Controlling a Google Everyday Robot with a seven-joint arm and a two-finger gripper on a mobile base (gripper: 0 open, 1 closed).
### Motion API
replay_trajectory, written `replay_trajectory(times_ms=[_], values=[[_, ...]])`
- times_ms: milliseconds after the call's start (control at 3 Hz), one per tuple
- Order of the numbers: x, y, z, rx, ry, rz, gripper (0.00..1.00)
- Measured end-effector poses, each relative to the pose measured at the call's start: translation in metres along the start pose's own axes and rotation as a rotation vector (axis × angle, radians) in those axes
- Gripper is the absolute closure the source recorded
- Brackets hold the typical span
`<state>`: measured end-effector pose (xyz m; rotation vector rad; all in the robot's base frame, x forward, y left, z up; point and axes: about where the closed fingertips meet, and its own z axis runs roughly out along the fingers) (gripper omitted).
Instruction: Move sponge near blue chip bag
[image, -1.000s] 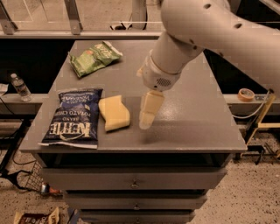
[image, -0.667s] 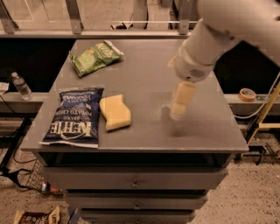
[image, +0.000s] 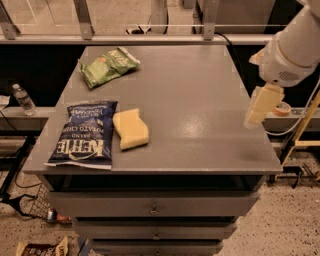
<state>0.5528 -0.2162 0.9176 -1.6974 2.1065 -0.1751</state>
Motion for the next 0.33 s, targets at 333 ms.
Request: replay_trajectory(times_ms=[333], values=[[0.0021,0.0004,-0.0008,0.001,0.001,0.003,0.00]])
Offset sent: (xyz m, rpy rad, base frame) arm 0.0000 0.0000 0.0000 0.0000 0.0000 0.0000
